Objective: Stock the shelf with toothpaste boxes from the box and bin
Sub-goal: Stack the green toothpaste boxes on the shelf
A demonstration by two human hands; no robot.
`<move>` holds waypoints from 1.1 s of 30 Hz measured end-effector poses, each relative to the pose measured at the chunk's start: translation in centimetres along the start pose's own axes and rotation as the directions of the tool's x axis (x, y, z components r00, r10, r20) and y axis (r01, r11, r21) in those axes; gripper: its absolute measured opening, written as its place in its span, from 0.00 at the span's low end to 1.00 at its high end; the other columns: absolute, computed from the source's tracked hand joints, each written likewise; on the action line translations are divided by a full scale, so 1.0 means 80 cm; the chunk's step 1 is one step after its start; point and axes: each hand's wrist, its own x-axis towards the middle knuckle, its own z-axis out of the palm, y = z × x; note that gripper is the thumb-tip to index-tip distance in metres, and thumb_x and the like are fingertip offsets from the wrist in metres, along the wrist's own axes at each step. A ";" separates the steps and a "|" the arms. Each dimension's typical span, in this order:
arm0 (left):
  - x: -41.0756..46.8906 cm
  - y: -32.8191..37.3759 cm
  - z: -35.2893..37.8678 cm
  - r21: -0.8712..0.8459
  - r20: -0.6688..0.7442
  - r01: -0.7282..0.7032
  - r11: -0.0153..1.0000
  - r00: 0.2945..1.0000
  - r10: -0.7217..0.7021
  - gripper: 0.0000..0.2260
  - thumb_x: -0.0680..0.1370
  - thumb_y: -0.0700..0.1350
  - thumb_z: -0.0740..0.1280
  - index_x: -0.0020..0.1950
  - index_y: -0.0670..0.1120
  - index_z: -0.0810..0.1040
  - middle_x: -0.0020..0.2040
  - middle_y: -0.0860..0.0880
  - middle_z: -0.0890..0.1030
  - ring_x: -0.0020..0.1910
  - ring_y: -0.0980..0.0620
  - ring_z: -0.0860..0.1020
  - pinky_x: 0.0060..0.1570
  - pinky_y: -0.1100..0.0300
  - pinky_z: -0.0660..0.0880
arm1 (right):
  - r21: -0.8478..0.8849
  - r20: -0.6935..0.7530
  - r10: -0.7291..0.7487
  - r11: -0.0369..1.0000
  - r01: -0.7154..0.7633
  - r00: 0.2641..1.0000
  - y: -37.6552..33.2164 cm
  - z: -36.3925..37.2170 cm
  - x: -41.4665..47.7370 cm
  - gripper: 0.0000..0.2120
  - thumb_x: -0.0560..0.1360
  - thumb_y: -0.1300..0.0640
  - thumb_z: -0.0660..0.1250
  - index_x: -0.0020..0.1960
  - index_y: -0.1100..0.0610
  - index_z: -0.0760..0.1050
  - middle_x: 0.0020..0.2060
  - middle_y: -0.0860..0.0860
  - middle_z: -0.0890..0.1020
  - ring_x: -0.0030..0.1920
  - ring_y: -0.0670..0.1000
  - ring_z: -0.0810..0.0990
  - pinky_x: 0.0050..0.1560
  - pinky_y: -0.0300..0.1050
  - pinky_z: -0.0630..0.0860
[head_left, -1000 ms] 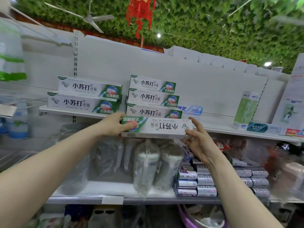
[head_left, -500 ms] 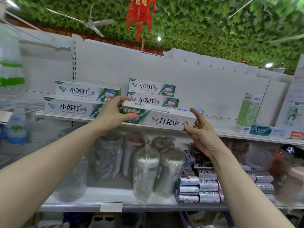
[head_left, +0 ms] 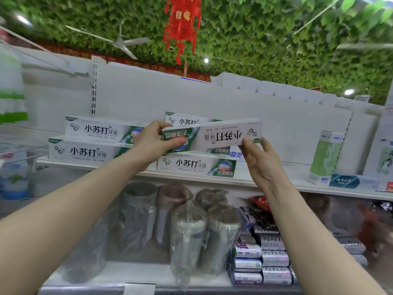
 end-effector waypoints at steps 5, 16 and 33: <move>0.002 0.005 0.018 -0.008 0.003 0.022 1.000 1.000 -0.022 0.25 0.66 0.52 0.79 0.58 0.50 0.73 0.53 0.51 0.82 0.48 0.53 0.80 0.41 0.60 0.73 | 0.024 0.063 0.038 0.999 -0.039 0.997 0.002 0.030 0.006 0.06 0.80 0.67 0.62 0.55 0.66 0.74 0.47 0.56 0.85 0.46 0.49 0.85 0.53 0.42 0.81; -0.001 0.041 0.046 0.186 -0.081 -0.021 0.982 0.996 0.036 0.26 0.66 0.56 0.78 0.58 0.50 0.72 0.52 0.53 0.80 0.50 0.53 0.79 0.45 0.57 0.76 | -0.070 0.072 0.123 0.991 -0.118 0.990 0.004 0.026 0.029 0.08 0.81 0.62 0.63 0.58 0.64 0.74 0.51 0.57 0.84 0.54 0.55 0.83 0.64 0.55 0.75; -0.010 0.020 0.017 0.442 -0.043 -0.247 0.862 0.954 0.296 0.24 0.68 0.45 0.78 0.58 0.50 0.69 0.55 0.53 0.78 0.53 0.54 0.77 0.48 0.55 0.77 | 0.024 -0.129 0.316 0.948 -0.316 0.940 -0.006 -0.002 0.025 0.13 0.80 0.53 0.66 0.52 0.64 0.75 0.50 0.61 0.80 0.51 0.57 0.82 0.53 0.56 0.81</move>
